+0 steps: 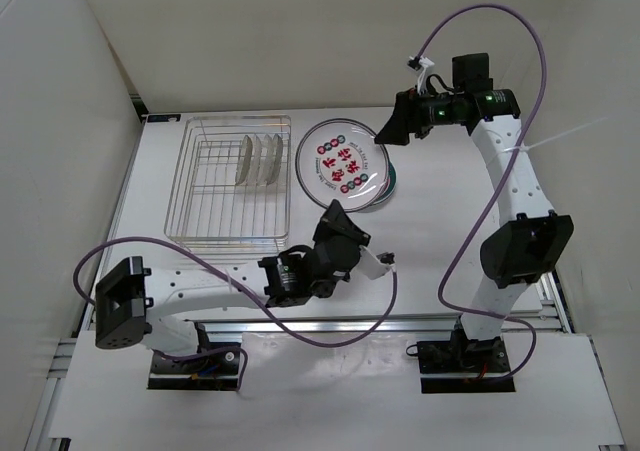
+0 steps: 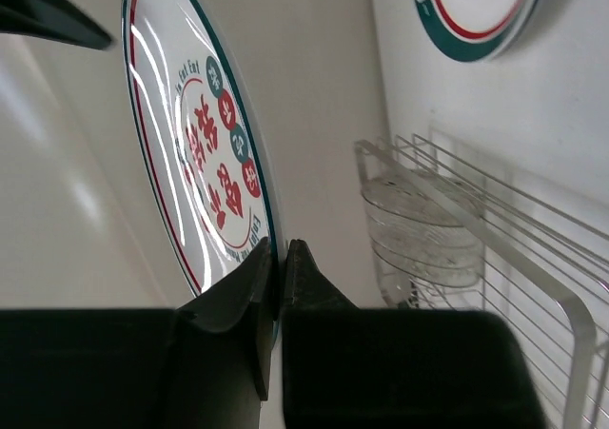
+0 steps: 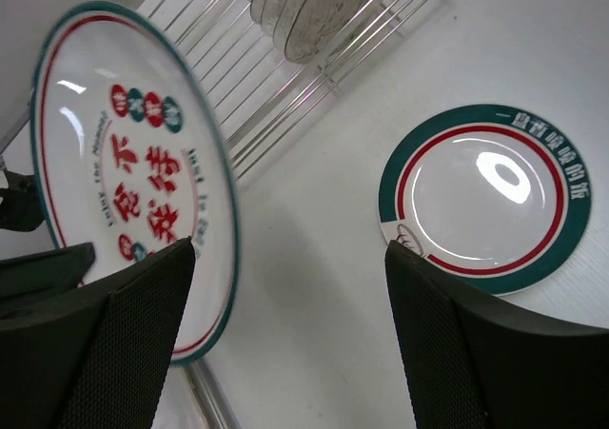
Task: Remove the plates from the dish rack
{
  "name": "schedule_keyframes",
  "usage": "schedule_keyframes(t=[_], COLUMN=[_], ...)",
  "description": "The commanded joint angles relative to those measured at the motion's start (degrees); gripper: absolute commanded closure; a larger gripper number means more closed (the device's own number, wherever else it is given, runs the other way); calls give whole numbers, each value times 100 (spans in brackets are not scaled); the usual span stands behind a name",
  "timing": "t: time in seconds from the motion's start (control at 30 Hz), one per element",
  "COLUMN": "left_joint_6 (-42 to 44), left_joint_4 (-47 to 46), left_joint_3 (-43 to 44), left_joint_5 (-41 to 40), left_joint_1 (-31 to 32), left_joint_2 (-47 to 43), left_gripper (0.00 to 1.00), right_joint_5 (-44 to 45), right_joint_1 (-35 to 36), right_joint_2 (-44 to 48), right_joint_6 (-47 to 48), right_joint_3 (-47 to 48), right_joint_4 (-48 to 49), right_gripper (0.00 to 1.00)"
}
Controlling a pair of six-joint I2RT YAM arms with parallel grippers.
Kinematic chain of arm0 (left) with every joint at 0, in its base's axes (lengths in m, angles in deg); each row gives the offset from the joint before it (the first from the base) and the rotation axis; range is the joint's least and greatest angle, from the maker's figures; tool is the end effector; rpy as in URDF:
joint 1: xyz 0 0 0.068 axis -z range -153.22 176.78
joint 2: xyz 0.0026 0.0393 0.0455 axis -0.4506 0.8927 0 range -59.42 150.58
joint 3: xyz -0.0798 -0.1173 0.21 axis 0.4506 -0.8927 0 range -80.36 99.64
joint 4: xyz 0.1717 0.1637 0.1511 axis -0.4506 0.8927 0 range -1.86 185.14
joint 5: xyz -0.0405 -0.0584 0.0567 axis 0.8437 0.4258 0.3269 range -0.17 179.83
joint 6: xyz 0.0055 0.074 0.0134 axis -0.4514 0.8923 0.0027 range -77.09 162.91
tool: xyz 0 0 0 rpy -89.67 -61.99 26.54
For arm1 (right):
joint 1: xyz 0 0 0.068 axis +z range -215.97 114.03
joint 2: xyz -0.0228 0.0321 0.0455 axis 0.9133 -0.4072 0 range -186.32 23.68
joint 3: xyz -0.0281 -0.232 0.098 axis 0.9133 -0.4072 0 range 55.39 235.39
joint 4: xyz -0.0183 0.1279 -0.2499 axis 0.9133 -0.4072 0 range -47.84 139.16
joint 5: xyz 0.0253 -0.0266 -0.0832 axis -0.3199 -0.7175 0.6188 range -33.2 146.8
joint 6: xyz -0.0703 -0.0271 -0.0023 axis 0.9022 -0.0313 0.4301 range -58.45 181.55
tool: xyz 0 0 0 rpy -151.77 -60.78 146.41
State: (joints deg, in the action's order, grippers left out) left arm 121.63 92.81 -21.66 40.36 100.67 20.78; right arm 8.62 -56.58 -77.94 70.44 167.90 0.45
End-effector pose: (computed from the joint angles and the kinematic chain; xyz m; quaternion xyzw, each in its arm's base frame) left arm 0.1440 -0.3243 0.2613 0.6966 0.3975 0.3752 0.4648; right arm 0.3979 0.1137 0.3902 -0.3075 0.7809 0.3684 0.3999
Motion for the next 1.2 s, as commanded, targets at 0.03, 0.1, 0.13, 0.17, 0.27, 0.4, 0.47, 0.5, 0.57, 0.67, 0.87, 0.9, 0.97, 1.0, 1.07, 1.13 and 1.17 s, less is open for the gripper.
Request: schedule_keyframes(t=[0.03, 0.1, 0.13, 0.17, 0.27, 0.4, 0.47, 0.5, 0.57, 0.67, 0.87, 0.9, 0.97, 1.0, 1.07, 1.13, 1.17], left_joint_6=[794, 794, 855, 856, 996, 996, 1067, 1067, 1006, -483, -3310, -3310, -3398, -3503, -3705, -4116, -4319], left_joint_4=[-1548, -1609, -1688, -1810, -2030, -2154, -2303, -2304, -2304, 34, 4489, 4438, 4438, 4368, 4298, 3947, 3893], left_joint_3=[106, 186, 186, 186, 125, 54, 54, 54, 54, 921, 1990, 1788, 1575, 1670, 2092, 2599, 2803], left_joint_5=[-449, -449, -397, -396, -344, -344, -282, -282, -282, -309, 1325, 1387, 1598, 1720, 1897, 1985, 2064], left_joint_1=[187, 187, 240, 240, 240, 188, 109, 108, -84, -339, -1007, -1095, -1541, -1744, -2375, -2825, -3227], left_joint_2=[127, 258, 259, 320, 320, 373, 373, 373, 435, 575, 524, 409, 260, 259, 259, 408, 565], left_gripper=[89, 89, 89, 89, 89, 89, 89, 89, 59, 24, 0, 0, 0, 0, 0, 0, 0], right_joint_5=[-525, -648, -718, -867, -1034, -1386, -1518, -1519, -1300, 292, 2400, 2488, 2786, 2840, 2841, 2841, 2841], right_joint_1=[-25, -25, -25, -25, -25, -25, -25, -25, -25, -25, -192, -192, -244, -244, -244, -244, -244], right_joint_2=[-103, -42, -42, -42, -42, -42, -42, -94, -42, 107, -575, -726, -1146, -1280, -1587, -1746, -1895], right_joint_6=[219, 289, 289, 289, 289, 184, 105, 35, -290, -1150, -1144, -1074, -951, -950, -888, -888, -888], right_joint_3=[236, 175, 123, 122, 61, 8, 8, 8, -80, -413, 76, 400, 657, 841, 895, 896, 896], right_joint_4=[-288, -288, -288, -288, -288, -350, -350, -272, -61, 799, 1251, 1128, 1066, 1065, 1012, 1012, 1012], right_gripper=[16, 20, 24, 30, 59, 88, 100, 100, 100, 100, 100, 100, 100, 100, 100, 100, 100])
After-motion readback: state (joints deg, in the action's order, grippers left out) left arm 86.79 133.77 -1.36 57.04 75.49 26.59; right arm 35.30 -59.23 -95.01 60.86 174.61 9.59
